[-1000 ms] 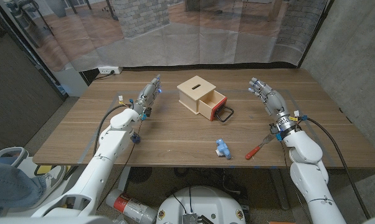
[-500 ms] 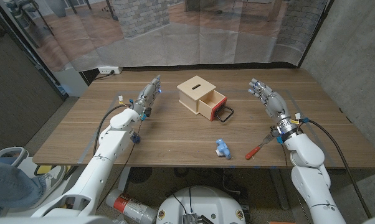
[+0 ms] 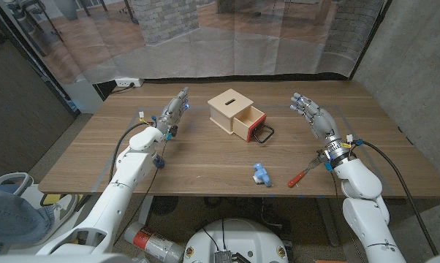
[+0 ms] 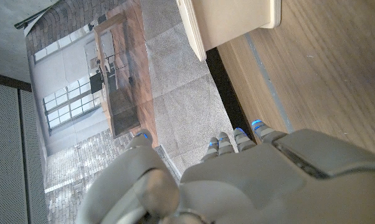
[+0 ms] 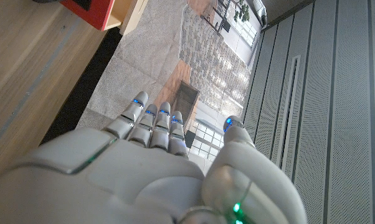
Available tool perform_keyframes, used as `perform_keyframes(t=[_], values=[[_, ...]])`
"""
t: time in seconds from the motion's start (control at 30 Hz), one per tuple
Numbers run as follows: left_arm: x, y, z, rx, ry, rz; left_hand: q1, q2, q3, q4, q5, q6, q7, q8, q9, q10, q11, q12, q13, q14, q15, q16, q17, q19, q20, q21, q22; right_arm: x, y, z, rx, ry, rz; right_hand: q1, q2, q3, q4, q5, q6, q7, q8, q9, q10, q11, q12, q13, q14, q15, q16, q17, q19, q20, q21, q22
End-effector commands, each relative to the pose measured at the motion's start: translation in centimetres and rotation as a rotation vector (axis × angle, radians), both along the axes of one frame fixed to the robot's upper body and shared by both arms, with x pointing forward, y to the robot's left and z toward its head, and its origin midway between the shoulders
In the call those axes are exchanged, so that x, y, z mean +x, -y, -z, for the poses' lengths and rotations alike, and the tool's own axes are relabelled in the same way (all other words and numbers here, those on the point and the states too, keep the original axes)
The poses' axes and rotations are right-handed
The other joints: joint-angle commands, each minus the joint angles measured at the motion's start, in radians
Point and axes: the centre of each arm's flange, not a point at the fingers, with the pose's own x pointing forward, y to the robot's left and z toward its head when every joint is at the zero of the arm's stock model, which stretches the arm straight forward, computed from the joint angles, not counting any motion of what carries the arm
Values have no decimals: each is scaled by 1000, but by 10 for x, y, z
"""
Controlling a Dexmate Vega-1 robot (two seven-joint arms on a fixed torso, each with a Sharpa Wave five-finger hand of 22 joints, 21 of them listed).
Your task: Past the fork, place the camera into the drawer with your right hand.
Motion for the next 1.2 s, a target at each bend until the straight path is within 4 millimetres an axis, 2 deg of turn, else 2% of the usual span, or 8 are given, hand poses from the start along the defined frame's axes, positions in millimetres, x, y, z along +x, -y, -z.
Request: perform_keyframes(t=[0.03, 0.77, 1.2], values=[[-4, 3, -4, 11, 0, -7, 5, 7, 0, -1, -1, 0, -5, -1, 3, 1, 1, 2, 3, 1, 7, 5, 2, -10, -8, -3, 3, -7, -3, 5, -20, 26, -10, 12, 0, 3, -6, 7, 8, 1, 2, 6, 6, -2, 1, 5, 7, 0, -1, 1, 11, -36, -2, 2], [-8, 2, -5, 14, -3, -25, 6, 9, -3, -2, -4, 1, -4, -1, 3, 1, 2, 2, 3, 0, 6, 5, 2, -10, -7, -4, 3, -16, -7, 12, -47, 51, -32, 18, -2, 5, -9, 7, 19, -5, 5, 6, 19, -8, 4, 5, 16, -6, 0, 1, 21, -37, -8, 2], [-10, 7, -1, 10, -6, -25, 7, 10, -4, -2, -6, 1, -4, -1, 3, 0, 1, 2, 3, 1, 6, 5, 2, -10, -6, -4, 3, -28, -6, 19, -71, 48, -35, 20, -3, 5, -9, 8, 22, -6, 4, 6, 23, -13, 3, 5, 23, -10, 1, 1, 29, -38, -12, 2]])
